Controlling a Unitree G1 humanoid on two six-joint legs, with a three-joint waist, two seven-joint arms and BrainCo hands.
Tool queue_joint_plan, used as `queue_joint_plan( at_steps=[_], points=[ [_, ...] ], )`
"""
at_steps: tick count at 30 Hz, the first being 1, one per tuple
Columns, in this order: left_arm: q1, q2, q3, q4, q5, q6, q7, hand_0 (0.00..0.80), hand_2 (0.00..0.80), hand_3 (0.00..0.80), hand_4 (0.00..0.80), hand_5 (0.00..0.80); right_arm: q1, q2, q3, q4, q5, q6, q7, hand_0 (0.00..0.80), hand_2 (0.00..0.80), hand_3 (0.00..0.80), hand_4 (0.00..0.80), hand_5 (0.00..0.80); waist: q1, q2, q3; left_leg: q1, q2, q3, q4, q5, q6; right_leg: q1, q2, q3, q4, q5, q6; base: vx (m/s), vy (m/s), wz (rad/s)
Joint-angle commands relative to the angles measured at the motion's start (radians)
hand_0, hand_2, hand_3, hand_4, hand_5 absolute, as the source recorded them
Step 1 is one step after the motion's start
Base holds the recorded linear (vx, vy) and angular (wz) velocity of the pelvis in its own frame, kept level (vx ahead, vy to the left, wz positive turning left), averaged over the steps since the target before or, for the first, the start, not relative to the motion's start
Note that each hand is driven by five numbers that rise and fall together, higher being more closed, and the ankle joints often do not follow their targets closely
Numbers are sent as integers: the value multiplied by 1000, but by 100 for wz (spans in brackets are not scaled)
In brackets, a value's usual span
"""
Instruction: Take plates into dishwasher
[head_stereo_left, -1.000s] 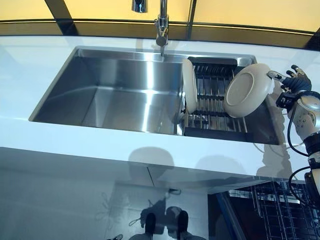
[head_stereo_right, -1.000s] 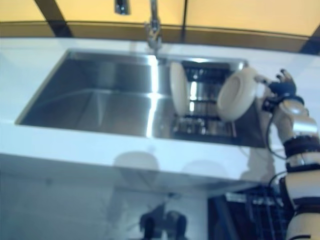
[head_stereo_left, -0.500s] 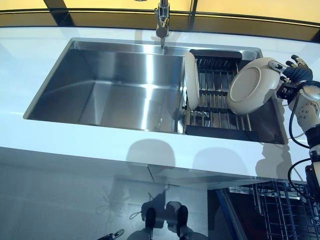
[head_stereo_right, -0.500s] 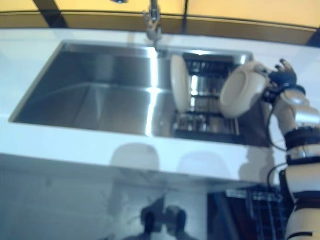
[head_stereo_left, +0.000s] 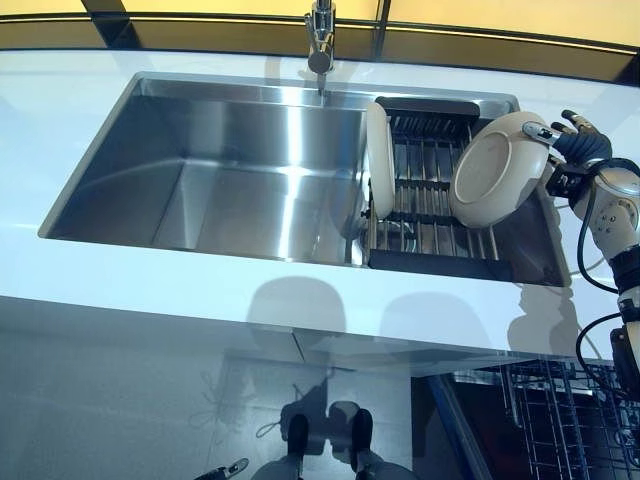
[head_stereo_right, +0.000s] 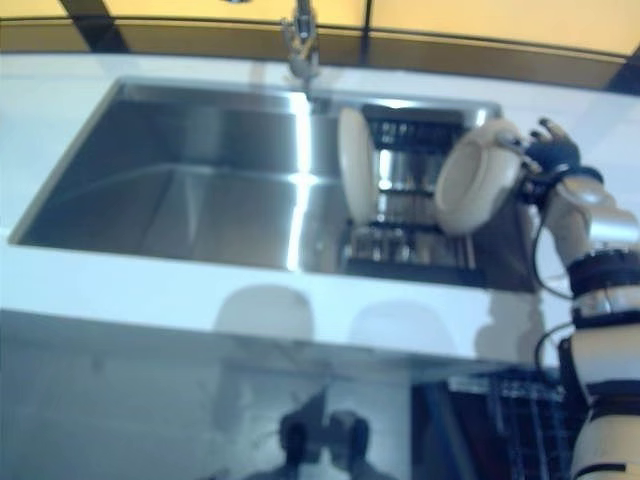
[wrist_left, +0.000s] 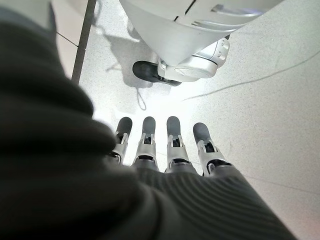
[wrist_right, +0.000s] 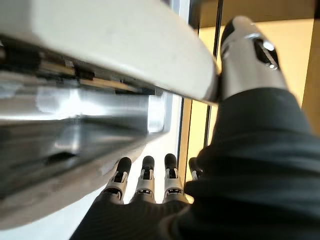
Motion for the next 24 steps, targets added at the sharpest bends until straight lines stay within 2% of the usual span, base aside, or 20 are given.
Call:
queue_joint_plan(
  at_steps=[1,11,15,18,22,24],
  points=[
    [-9,16,-41,28,7,-9,6,0,0,0,0,0,-60,17,88,-33,-10,49,52,0,0,0,0,0,24,-22,-31,-18,-14,20,-5,-29,6,32,7,-1,-1,-54,20,0,0,0],
    [0,23,-28,22,17,-3,14,0,0,0,0,0,-46,18,171,-72,-134,226,248,0,0,0,0,0,16,-44,-50,0,-15,31,-5,-36,8,47,9,8,-1,-54,22,0,2,0],
    [6,26,-22,16,17,1,15,0,0,0,0,0,-60,4,236,-59,-323,275,348,0,0,0,0,0,17,-53,-56,4,-14,36,-5,-37,7,50,10,11,-1,-54,24,0,0,0],
    [11,27,-24,12,16,2,17,0,0,0,0,0,-102,-12,299,-22,-440,289,413,800,800,800,800,800,22,-59,-59,8,-14,39,-5,-39,8,55,11,11,-1,-54,26,0,0,0],
    [5,32,-26,13,12,2,18,0,0,0,0,0,-176,-11,369,33,-551,316,434,800,800,800,800,800,30,-65,-59,7,-13,39,-5,-37,7,54,12,11,-1,-52,28,0,0,0],
    [4,31,-30,12,7,2,22,0,0,0,0,0,-213,-7,397,58,-573,315,397,800,800,800,800,800,34,-66,-59,9,-13,36,-5,-36,7,56,12,11,-1,-52,29,0,0,0]
  ],
)
